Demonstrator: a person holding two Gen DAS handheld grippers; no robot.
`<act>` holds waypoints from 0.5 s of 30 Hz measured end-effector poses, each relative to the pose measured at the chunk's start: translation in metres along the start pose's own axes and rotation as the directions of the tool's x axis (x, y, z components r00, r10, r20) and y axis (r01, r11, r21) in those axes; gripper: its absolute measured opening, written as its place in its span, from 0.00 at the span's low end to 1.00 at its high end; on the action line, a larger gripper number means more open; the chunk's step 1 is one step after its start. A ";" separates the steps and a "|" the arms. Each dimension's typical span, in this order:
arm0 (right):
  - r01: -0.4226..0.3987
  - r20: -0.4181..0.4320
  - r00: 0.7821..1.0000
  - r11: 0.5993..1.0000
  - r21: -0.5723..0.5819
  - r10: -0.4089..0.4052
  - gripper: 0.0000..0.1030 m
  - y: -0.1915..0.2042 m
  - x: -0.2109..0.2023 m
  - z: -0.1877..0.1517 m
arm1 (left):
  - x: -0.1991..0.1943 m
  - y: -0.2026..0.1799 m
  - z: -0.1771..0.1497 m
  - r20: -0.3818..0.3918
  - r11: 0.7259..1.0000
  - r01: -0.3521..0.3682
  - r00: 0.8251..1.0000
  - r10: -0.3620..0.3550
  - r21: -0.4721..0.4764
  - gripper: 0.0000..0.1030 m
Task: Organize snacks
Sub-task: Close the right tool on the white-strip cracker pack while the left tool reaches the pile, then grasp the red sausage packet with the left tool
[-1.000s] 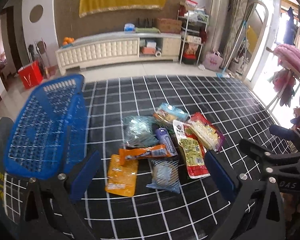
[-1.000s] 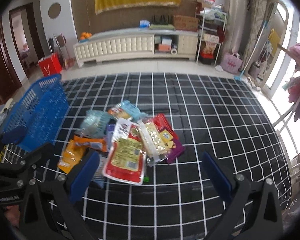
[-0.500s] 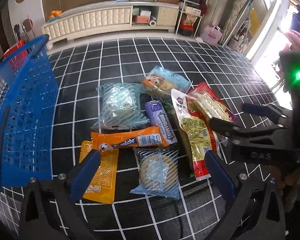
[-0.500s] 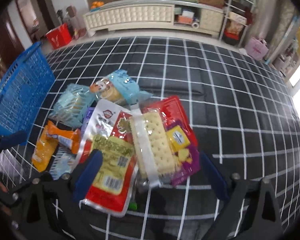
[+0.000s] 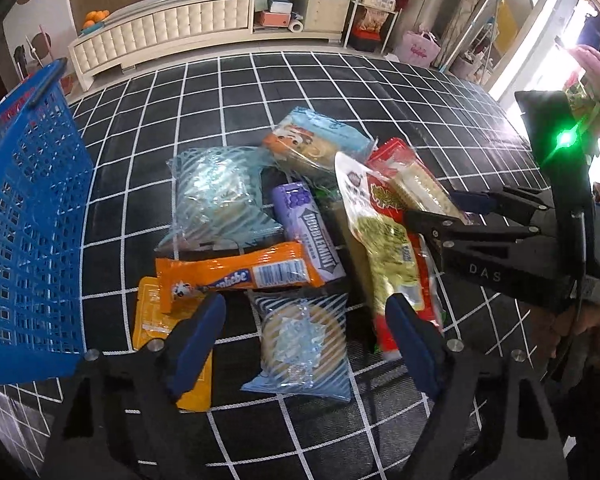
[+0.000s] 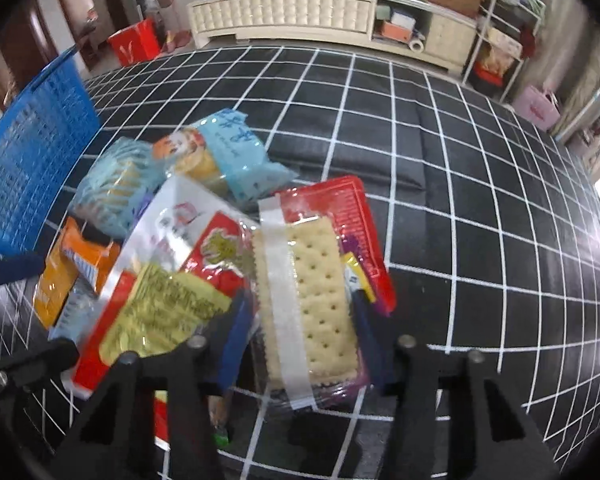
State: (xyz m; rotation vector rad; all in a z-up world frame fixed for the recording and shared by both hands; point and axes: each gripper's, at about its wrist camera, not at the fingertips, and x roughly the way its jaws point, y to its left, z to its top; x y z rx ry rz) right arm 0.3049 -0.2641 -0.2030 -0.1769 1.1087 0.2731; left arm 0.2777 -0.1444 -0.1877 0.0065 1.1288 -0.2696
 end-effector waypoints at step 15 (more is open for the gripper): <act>-0.103 0.108 0.991 0.973 0.208 0.082 0.47 -0.027 -0.063 -0.042 | -0.010 -0.020 0.018 0.006 0.991 -0.012 1.000 0.011 0.135 0.78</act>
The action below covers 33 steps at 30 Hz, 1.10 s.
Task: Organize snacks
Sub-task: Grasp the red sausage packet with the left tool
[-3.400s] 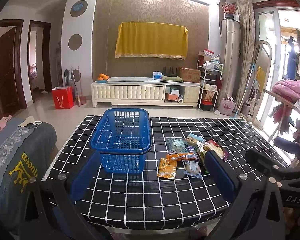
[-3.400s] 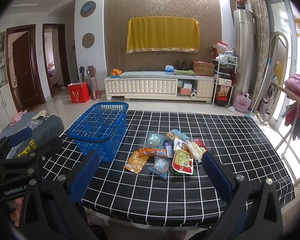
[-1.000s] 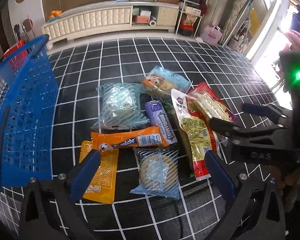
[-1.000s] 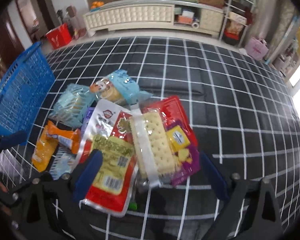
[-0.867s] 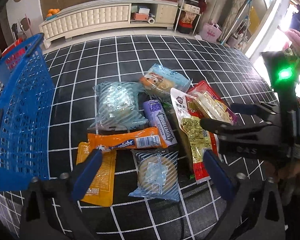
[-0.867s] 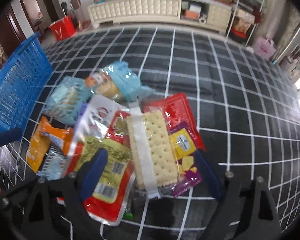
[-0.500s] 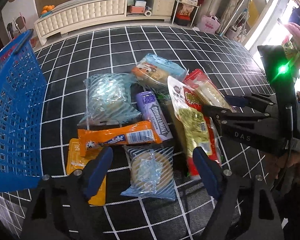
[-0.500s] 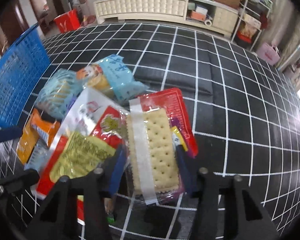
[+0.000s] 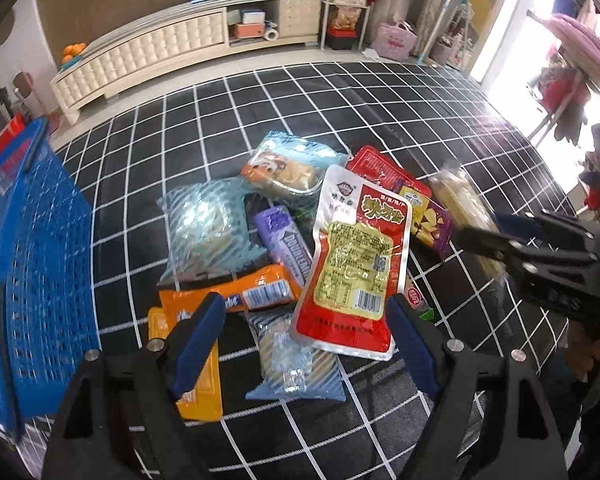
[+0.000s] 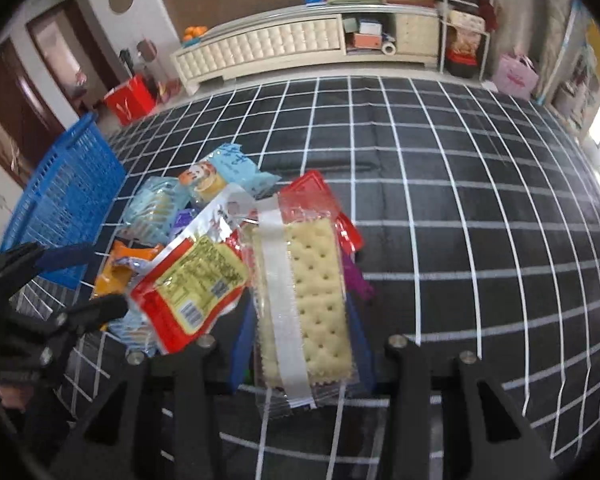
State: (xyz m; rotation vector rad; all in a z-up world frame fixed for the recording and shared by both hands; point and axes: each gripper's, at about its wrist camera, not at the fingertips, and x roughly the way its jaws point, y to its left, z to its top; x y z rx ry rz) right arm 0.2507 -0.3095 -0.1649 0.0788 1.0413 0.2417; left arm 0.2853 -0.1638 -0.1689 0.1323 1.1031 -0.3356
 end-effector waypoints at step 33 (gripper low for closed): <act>-0.096 0.010 0.995 0.977 0.190 0.096 0.47 -0.013 0.004 -0.029 | 0.062 -0.042 0.035 -0.132 0.962 0.215 0.972 -0.195 0.167 0.01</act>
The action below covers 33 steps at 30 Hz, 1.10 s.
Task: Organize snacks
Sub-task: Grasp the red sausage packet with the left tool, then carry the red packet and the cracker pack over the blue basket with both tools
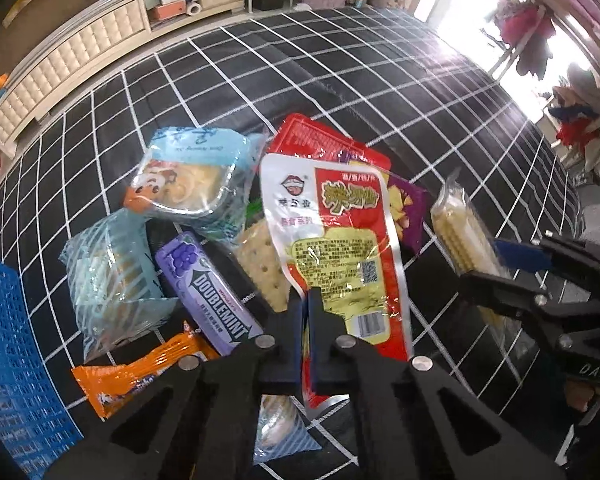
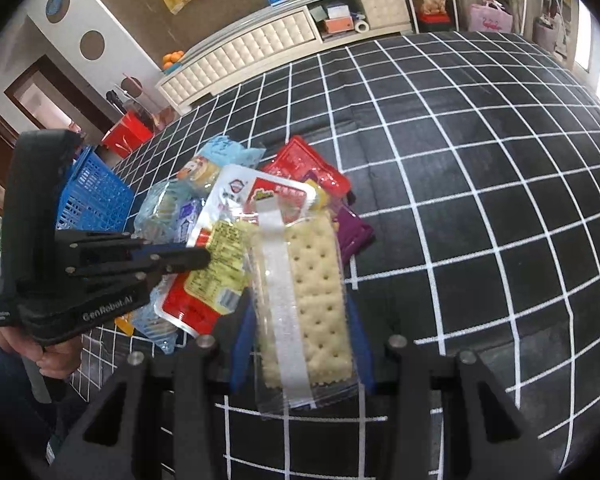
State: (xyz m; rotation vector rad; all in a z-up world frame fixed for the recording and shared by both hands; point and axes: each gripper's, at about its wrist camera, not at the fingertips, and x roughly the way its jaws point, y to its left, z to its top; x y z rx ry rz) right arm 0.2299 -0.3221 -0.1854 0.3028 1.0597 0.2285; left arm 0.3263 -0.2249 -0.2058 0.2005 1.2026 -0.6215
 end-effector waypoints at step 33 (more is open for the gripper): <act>-0.005 0.123 0.992 0.974 -0.229 0.034 0.47 0.160 -0.083 -0.006 | -0.209 0.022 -0.100 0.327 0.985 -0.161 0.929 0.172 -0.061 0.00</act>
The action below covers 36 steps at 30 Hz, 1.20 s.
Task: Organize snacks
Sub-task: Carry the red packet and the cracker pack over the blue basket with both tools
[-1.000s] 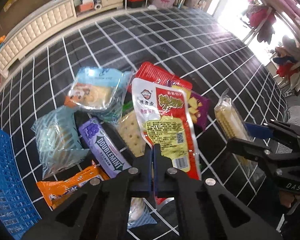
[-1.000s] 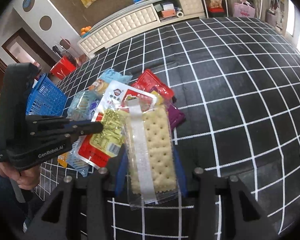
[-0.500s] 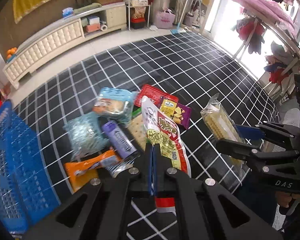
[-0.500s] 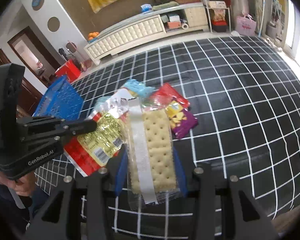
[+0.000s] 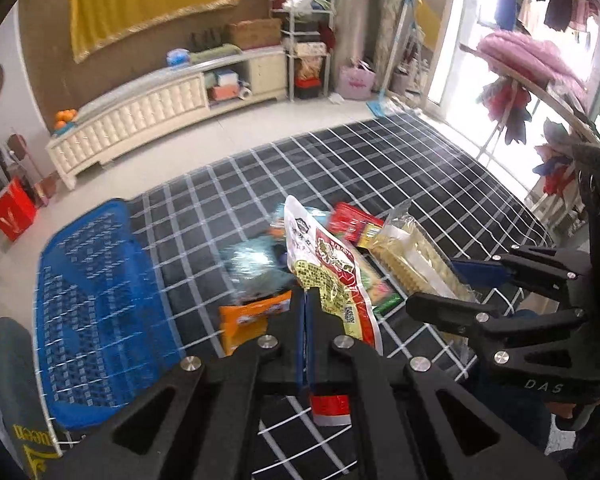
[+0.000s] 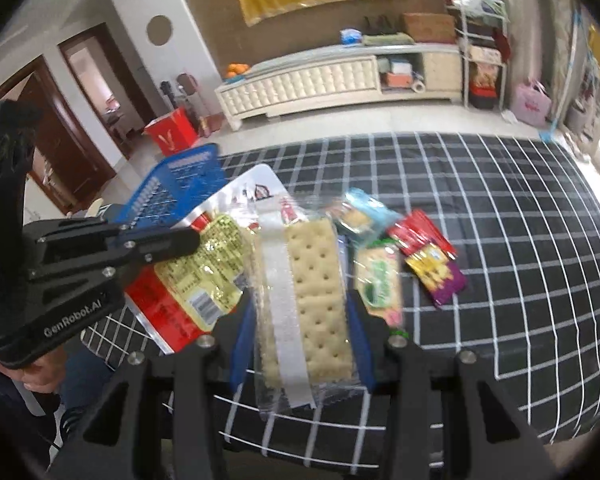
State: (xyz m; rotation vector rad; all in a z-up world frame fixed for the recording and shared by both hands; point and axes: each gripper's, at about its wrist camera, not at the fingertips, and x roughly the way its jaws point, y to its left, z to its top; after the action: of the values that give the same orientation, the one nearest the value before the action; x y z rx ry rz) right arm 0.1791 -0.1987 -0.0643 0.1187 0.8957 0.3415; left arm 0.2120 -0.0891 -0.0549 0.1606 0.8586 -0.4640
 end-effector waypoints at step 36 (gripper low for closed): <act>-0.093 -0.095 0.993 0.962 -0.257 0.071 0.47 0.159 0.120 0.100 | 0.001 0.214 -0.005 -0.047 0.970 -0.145 0.989 0.138 -0.195 0.00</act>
State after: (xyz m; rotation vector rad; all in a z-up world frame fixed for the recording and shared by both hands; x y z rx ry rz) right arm 0.2883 -0.0046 -0.0528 -0.1032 0.9233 0.5424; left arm 0.3067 0.1022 -0.0695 0.0457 0.9134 -0.2410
